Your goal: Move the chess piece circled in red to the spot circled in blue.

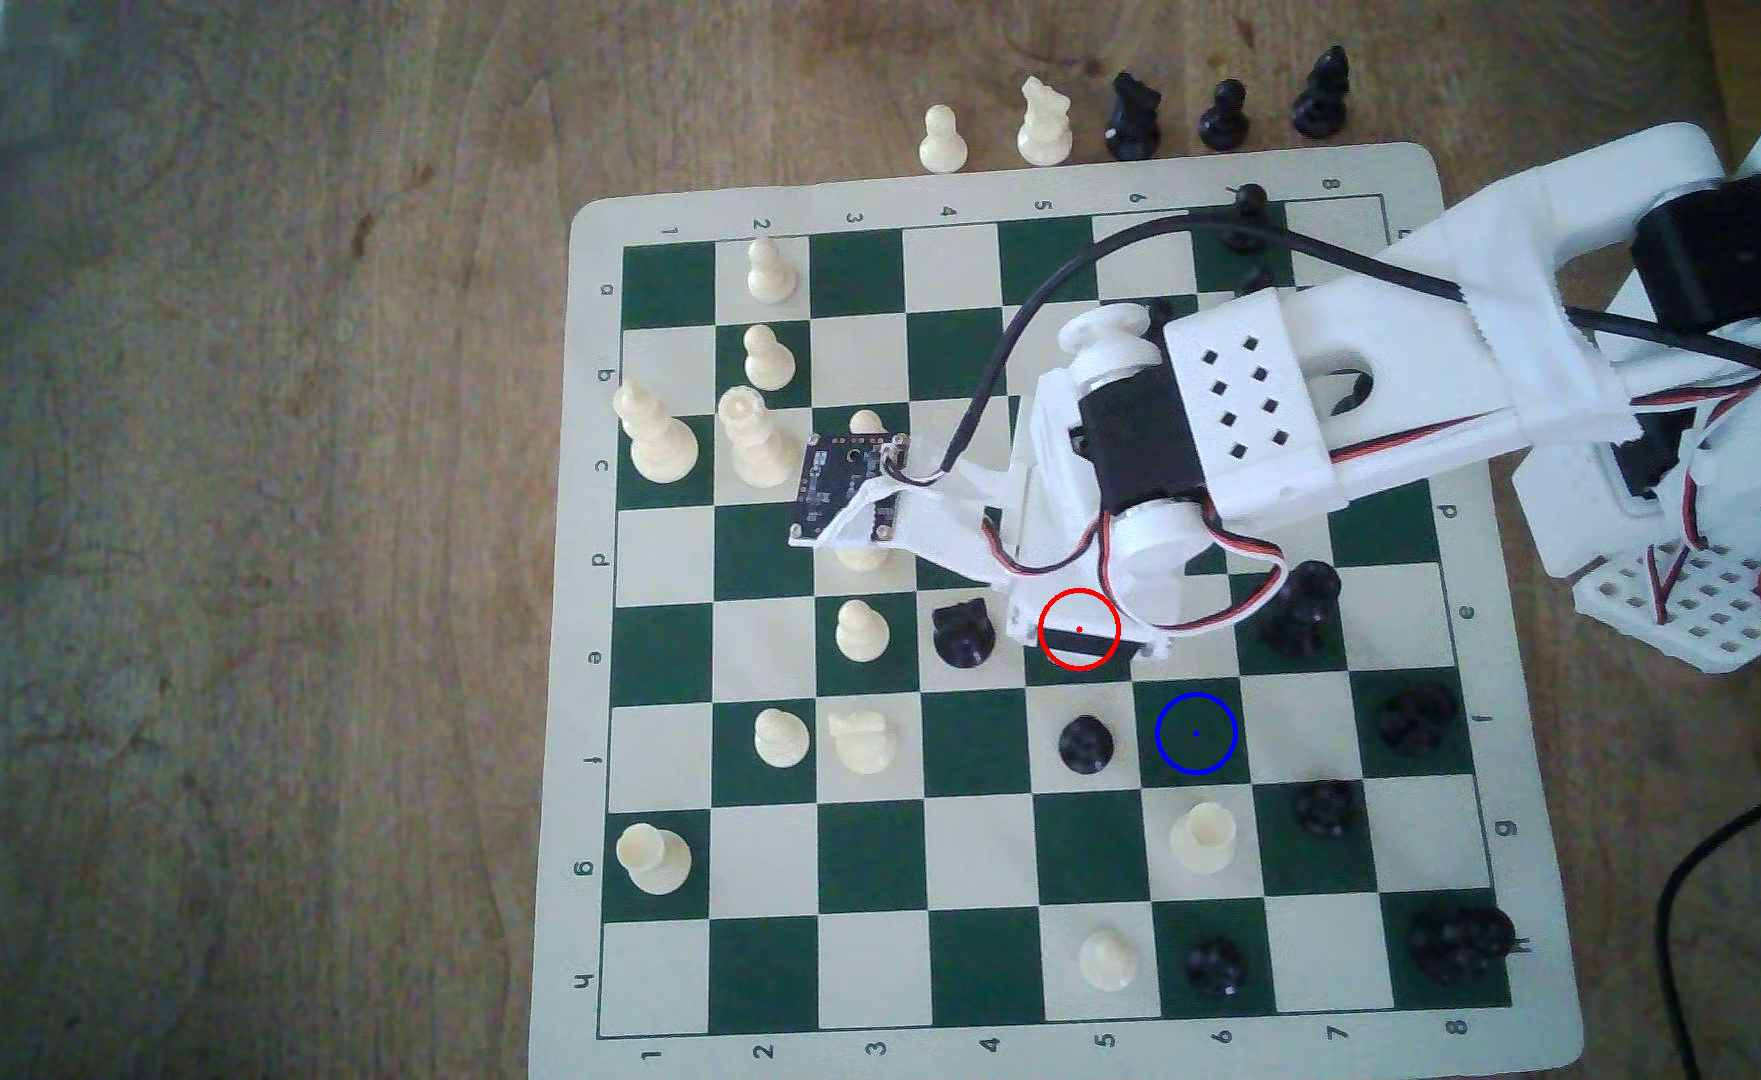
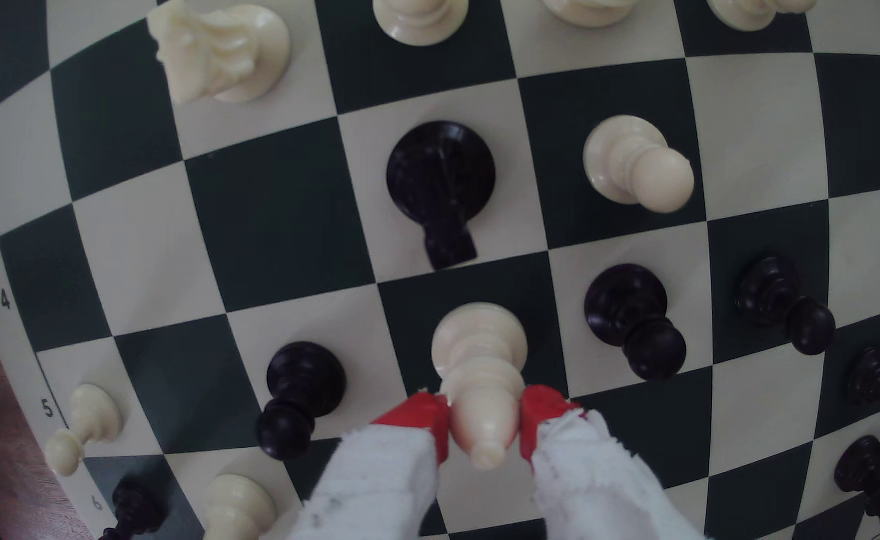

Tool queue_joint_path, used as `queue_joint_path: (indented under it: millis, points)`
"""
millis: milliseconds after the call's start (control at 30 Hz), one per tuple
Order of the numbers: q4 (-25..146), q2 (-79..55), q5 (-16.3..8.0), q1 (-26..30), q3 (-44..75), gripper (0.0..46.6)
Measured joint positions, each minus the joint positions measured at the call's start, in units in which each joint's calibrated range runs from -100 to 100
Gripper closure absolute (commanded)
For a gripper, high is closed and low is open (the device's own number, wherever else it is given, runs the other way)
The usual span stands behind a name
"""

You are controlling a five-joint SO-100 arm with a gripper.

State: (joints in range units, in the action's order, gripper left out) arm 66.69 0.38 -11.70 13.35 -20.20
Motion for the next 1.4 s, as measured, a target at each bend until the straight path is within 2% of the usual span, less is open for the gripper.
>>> queue_joint_path:
  millis: [200, 433, 600, 667, 767, 900, 1400]
  points:
    - [1.27, 1.17, 0.00, 0.00, 0.00, 46.4]
    - [4.22, 14.66, 0.00, 0.37, 0.36, 46.4]
    - [2.95, 23.46, -0.68, 4.35, -3.25, 46.4]
    - [0.24, 28.99, -0.73, 7.60, -9.85, 46.4]
    - [-0.64, 31.34, -0.73, 10.03, -13.74, 46.4]
    - [-1.20, 31.42, -0.24, 13.20, -17.08, 46.4]
    - [-1.67, 20.95, 1.66, 13.13, -17.53, 46.4]
